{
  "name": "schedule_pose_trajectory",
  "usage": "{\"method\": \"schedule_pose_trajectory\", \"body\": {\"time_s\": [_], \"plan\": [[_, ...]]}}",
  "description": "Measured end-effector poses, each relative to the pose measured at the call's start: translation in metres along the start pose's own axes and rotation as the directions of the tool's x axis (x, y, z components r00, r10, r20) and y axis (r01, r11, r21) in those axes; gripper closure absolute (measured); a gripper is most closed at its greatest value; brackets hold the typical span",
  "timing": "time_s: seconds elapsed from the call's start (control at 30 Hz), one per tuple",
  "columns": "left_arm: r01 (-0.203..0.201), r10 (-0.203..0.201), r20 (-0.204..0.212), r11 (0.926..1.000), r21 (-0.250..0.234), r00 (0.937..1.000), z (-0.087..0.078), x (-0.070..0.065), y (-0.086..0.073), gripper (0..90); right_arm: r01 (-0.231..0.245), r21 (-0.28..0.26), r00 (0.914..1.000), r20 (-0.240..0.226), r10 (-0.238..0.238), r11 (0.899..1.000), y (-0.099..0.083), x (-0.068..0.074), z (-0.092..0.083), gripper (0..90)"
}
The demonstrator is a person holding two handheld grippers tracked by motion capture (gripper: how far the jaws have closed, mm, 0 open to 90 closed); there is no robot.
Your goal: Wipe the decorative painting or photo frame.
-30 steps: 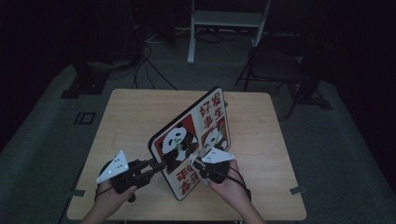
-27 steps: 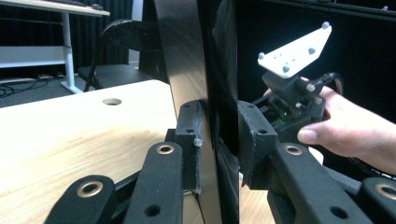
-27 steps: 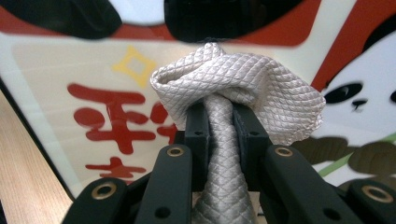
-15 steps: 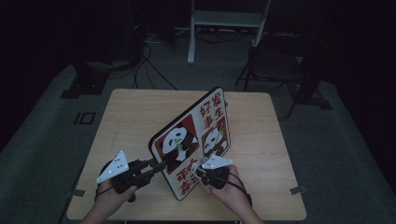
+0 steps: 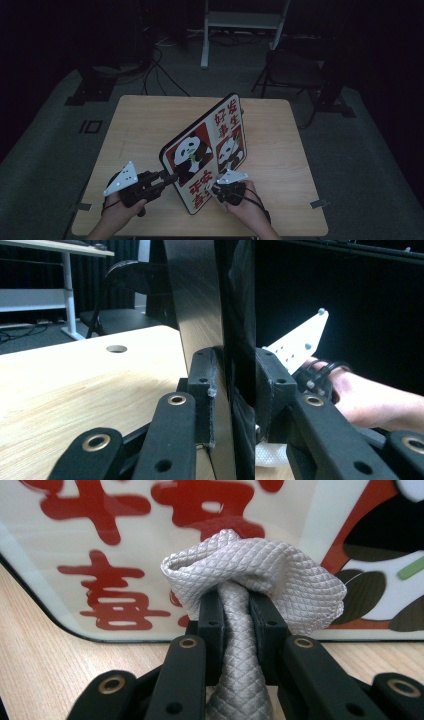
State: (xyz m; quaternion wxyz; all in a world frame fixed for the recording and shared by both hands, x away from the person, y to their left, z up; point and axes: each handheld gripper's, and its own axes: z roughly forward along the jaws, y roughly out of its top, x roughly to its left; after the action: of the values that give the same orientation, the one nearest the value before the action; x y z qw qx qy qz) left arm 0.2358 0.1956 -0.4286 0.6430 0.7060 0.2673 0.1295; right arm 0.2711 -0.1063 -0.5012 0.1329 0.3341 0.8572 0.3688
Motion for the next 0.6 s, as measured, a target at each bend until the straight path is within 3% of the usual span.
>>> {"method": "schedule_pose_trajectory", "body": {"time_s": [0.27, 0.4, 0.6], "plan": [[0.000, 0.000, 0.001, 1.0000, 0.001, 1.0000, 0.000, 0.000, 0.000, 73.5, -0.012, -0.114, 0.9999, 0.001, 0.012, 0.993, 0.023, -0.001, -0.025, 78.3], [0.000, 0.000, 0.001, 1.0000, 0.001, 1.0000, 0.000, 0.000, 0.000, 73.5, 0.014, -0.215, 0.9998, 0.015, -0.012, 0.976, 0.050, 0.001, -0.049, 78.2], [0.004, -0.004, 0.004, 1.0000, 0.002, 1.0000, 0.000, 0.000, 0.000, 73.5, 0.046, -0.334, 0.9988, 0.031, -0.038, 0.941, 0.085, 0.004, -0.076, 78.2]]}}
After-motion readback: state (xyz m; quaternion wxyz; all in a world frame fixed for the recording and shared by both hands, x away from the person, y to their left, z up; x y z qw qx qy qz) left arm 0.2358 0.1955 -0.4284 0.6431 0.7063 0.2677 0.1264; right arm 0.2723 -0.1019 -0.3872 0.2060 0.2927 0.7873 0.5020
